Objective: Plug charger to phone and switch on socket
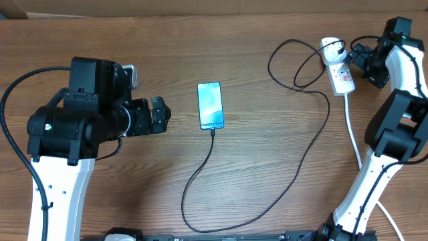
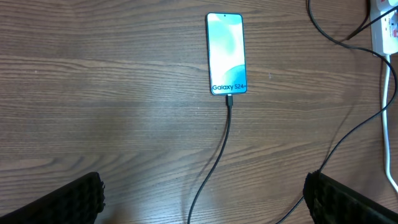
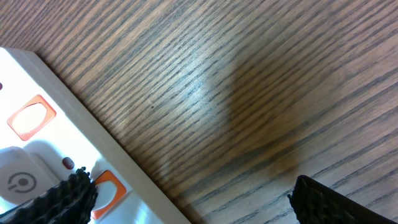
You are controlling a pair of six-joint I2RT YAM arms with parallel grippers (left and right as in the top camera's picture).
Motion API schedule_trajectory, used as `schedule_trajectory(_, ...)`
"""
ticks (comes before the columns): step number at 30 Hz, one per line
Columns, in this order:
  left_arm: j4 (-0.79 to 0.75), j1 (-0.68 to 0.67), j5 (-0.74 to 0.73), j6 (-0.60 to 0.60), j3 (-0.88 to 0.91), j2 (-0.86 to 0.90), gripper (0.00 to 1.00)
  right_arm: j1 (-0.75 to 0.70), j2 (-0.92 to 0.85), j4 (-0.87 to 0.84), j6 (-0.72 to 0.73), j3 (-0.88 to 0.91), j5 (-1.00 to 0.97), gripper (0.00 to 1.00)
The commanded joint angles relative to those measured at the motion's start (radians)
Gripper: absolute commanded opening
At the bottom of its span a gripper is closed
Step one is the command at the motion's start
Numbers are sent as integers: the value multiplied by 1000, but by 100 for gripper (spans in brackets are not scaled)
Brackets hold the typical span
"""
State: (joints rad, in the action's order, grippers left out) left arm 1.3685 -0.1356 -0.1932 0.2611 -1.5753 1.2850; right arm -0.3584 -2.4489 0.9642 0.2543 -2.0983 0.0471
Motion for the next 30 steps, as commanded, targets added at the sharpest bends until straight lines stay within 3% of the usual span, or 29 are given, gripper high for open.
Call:
schedule_trajectory(1,0,-3,14,-14,2,-10,100,34,-17,34,-50,5,23,100)
schedule_trajectory(19,7,-3,22,-15,2,-10,99,32,-56,71,-51,-11,30,100)
schedule_trajectory(25,6,-3,21,-14,2,-10,100,20,58,146,-45,-69,30,100)
schedule_trajectory(30,20,-3,17,-14,2,-10,100,18,250,205,-22,-78,29,100)
